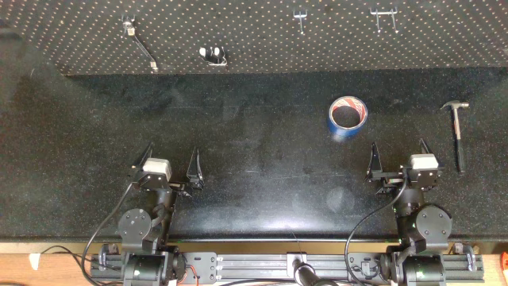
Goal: Place Tools Onto Pegboard
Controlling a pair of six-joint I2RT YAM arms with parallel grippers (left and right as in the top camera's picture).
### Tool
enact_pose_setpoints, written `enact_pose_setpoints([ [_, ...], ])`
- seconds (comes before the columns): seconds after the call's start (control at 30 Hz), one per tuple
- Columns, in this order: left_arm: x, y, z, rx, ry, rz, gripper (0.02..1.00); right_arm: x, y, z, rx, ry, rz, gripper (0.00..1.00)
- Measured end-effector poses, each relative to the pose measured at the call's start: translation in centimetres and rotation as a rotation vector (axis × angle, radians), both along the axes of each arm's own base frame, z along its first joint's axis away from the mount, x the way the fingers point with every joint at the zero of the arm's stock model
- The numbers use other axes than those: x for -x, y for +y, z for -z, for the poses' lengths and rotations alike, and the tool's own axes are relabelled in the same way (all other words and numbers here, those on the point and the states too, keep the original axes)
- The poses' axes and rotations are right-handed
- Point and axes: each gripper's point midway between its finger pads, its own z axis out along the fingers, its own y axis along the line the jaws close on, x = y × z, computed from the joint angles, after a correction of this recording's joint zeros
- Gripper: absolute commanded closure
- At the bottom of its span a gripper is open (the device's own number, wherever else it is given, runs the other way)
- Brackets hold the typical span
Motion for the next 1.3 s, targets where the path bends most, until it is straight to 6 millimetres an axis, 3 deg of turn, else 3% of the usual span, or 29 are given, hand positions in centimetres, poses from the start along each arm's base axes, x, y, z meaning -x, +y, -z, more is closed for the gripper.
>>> enact_pose_setpoints([
  [0.6, 0.0, 0.0, 0.0, 0.000, 0.000, 0.000, 0.020, 0.0, -0.2, -0.1, -0.055, 0.031, 0.019, 0.025],
  [0.67, 0.0, 0.0, 0.0, 0.000, -0.001, 0.000, 0.023, -0.8, -0.2, -1.4, -0.119, 0.144, 0.030, 0.027],
  [0.7, 0.0, 0.0, 0.0, 0.000, -0.001, 0.000, 0.023, -2.2, 0.5, -3.4, -0.140, 0.190, 0.010, 0.027],
  [0.77, 0.0, 0.0, 0.0, 0.000, -0.002, -0.001, 0.023, -4.8, 3.1, -4.3, -0.141, 0.348, -0.059, 0.025],
  [0.8, 0.0, 0.0, 0.0, 0.000, -0.002, -0.001, 0.023, -5.3, 4.1, -3.7, -0.133, 0.455, -0.081, 0.027],
  [0.9, 0.0, 0.0, -0.1, 0.000, -0.004, -0.001, 0.023, -9.7, 7.8, -2.7, -0.078, 0.764, -0.131, 0.025],
  [1.0, 0.0, 0.0, -0.1, 0.000, -0.005, -0.001, 0.023, -11.4, 8.4, 1.3, -0.100, 0.977, -0.076, 0.025],
  [1.1, 0.0, 0.0, -0.1, 0.000, -0.005, -0.001, 0.023, -11.2, 8.4, 5.3, -0.120, 1.103, -0.028, 0.025],
  [1.3, 0.0, 0.0, -0.1, 0.000, -0.005, -0.001, 0.023, -11.0, 9.5, 8.6, -0.100, 1.189, -0.045, 0.025],
])
